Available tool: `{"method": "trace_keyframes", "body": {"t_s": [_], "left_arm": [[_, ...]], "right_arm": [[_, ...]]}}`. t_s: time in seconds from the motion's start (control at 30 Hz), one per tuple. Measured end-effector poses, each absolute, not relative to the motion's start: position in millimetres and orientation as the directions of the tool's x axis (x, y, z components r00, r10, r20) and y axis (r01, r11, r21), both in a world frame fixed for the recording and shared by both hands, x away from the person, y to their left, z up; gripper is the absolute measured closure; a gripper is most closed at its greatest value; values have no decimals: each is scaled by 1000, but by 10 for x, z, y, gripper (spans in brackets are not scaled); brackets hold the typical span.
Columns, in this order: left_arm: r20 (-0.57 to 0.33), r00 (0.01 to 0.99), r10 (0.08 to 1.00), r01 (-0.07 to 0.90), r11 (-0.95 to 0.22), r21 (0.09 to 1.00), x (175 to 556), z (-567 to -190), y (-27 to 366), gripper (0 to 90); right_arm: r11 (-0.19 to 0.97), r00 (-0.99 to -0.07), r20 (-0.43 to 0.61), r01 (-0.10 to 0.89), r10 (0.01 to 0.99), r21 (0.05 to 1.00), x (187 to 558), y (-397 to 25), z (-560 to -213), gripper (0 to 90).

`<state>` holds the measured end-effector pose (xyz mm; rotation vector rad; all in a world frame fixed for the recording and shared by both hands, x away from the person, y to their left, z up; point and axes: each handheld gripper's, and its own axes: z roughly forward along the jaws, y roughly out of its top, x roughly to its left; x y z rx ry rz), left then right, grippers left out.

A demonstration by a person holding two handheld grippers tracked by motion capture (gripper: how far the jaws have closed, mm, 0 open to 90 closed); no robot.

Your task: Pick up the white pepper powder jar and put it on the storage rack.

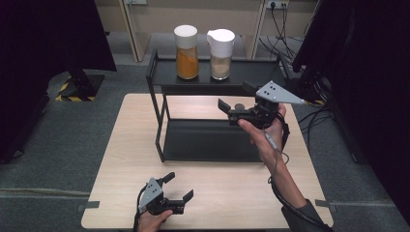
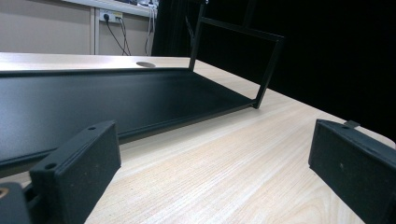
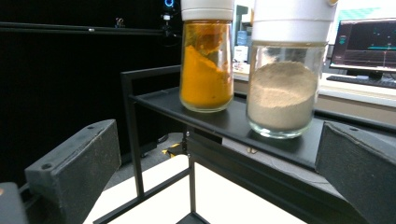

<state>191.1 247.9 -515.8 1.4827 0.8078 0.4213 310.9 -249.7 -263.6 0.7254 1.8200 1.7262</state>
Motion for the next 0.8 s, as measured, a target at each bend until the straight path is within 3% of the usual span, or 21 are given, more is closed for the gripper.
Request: {"method": "trace_keyframes", "body": {"t_s": [0.8], "left_arm": [[-213, 678, 703, 220, 82, 972, 1906, -5159, 2478, 17]], "right_arm": [[46, -758, 5, 46, 653, 998, 2847, -2600, -3241, 3]]}}
